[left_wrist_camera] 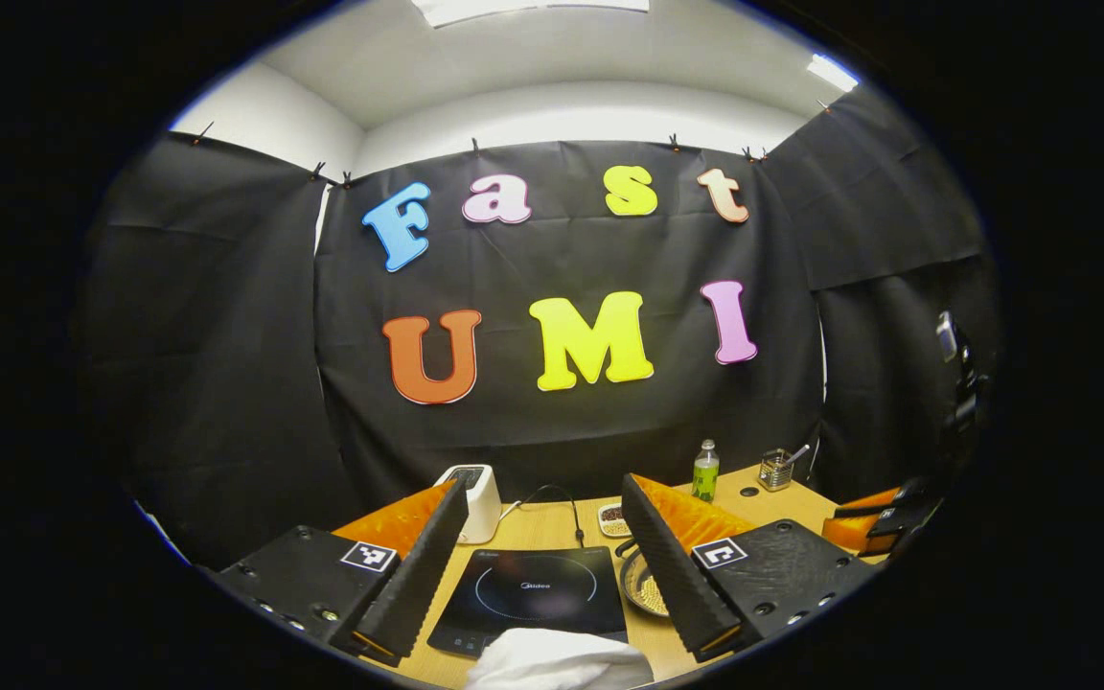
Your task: First push the handle of the pot to place it horizontally, then grasp the pot with both hands and set it on the induction cooktop.
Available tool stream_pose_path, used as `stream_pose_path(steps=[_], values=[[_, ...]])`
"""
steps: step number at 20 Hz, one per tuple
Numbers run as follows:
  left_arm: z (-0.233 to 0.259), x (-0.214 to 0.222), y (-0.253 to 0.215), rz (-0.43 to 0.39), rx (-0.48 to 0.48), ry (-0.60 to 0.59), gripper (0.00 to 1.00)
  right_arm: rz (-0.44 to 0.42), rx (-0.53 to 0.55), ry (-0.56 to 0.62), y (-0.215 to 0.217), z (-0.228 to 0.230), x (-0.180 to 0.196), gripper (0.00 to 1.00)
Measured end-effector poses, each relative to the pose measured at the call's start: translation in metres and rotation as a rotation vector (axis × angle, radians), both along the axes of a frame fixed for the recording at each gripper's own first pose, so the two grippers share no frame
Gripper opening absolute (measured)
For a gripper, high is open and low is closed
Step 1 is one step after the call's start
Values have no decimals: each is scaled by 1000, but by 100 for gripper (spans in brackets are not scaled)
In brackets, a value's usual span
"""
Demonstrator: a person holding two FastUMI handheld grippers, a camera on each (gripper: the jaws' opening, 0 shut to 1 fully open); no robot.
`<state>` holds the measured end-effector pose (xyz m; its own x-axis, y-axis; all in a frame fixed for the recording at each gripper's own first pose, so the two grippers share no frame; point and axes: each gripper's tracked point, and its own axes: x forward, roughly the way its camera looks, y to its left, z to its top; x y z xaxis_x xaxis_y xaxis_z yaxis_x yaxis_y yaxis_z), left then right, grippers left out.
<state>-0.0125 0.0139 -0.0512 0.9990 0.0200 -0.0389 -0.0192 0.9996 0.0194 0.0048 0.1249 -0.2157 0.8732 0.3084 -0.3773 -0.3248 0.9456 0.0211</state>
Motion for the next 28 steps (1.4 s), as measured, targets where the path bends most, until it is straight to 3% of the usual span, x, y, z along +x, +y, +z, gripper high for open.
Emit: stream_pose_path(steps=[2, 7, 13, 28], values=[[-2, 0, 2, 7, 2, 1, 96, 51, 29, 88, 17, -32, -5, 2], [-8, -2, 9, 42, 16, 14, 96, 133, -17, 206, 34, -100, -15, 4], [-16, -6, 13, 60, 18, 40, 96, 115, -43, 297, 27, -156, 2, 4], [-27, -1, 24, 119, 26, 82, 96, 76, -80, 334, -7, -183, 30, 0]])
